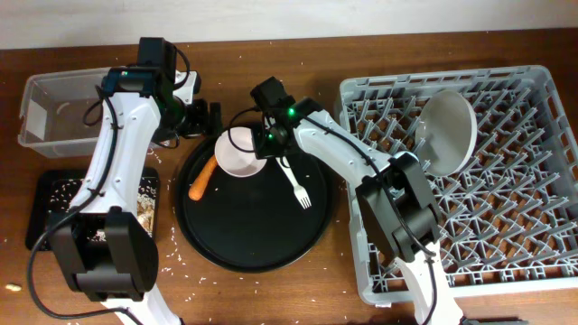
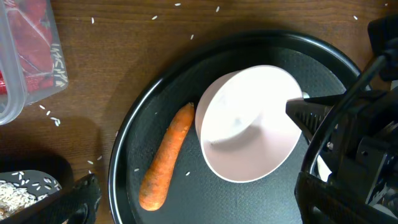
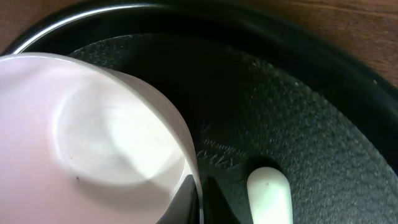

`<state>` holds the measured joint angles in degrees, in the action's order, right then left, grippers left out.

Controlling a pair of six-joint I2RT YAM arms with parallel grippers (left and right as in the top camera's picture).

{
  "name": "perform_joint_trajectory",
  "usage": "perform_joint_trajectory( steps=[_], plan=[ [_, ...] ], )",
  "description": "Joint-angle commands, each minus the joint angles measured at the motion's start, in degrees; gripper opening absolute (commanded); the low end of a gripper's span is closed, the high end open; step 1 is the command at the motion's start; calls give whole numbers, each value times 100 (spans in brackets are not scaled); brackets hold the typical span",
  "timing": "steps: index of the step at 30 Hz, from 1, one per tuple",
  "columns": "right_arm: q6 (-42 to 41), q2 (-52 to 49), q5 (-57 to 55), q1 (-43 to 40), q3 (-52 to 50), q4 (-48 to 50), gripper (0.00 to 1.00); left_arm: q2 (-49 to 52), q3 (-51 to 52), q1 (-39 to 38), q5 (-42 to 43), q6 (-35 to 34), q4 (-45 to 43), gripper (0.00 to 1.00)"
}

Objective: Sort waste into correct bins and load items into the dishwasher rack
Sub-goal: 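Grasp the pink bowl with the right gripper and carry it to the rack, then lower the pink bowl into the rack and open the right gripper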

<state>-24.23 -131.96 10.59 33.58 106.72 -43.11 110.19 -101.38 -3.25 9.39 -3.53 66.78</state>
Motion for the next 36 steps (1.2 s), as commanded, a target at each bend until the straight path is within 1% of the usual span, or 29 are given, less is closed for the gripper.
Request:
perform_joint_trajectory(
  steps=[1, 4, 7, 9, 12, 16, 22, 24, 26, 28, 30, 32, 34, 35, 36],
  plan=[
    [-28, 140, -57, -142, 66, -131, 4, -166, -109, 15, -24, -11, -7, 99],
    [-26, 166, -70, -295, 66, -350, 4, -166, -109, 15, -24, -11, -7, 99],
    [168, 485, -125, -367, 68, -553, 4, -166, -109, 15, -24, -11, -7, 99],
    [168, 848, -684, -361, 68, -824, 4, -166, -109, 15, -24, -11, -7, 99],
    [168, 1204, -870, -396, 68, -1091, 4, -166, -109, 15, -24, -11, -7, 99],
    [275, 1488, -1545, -501, 76, -1469, 4, -166, -109, 15, -24, -11, -7, 99],
    [404, 2199, -2594, -870, 76, -2282, 4, -166, -109, 15, -24, -11, -7, 99],
    [404, 2444, -2789, -1014, 76, -2406, 4, -166, -109, 15, -24, -11, -7, 99],
    [407, 2686, -3283, -1163, 76, -2546, 4, -166, -109, 15, -24, -11, -7, 99],
    [407, 2800, -4238, -1311, 76, -2732, 4, -166, -109, 15, -24, -11, -7, 99],
    [409, 2802, -4883, -1414, 76, -2811, 4, -166, -109, 15, -24, -11, -7, 99],
    [638, 2798, -5488, -1453, 74, -2780, 4, -166, -109, 15, -24, -11, -7, 99],
    [697, 2741, -6568, -1453, 74, -2640, 4, -166, -109, 15, -24, -11, -7, 99],
    [831, 2726, -6684, -1453, 72, -2551, 4, -166, -109, 15, -24, -11, -7, 99],
    [1220, 2662, -6677, -1453, 70, -2304, 4, -166, -109, 15, -24, -11, -7, 99]
  ],
)
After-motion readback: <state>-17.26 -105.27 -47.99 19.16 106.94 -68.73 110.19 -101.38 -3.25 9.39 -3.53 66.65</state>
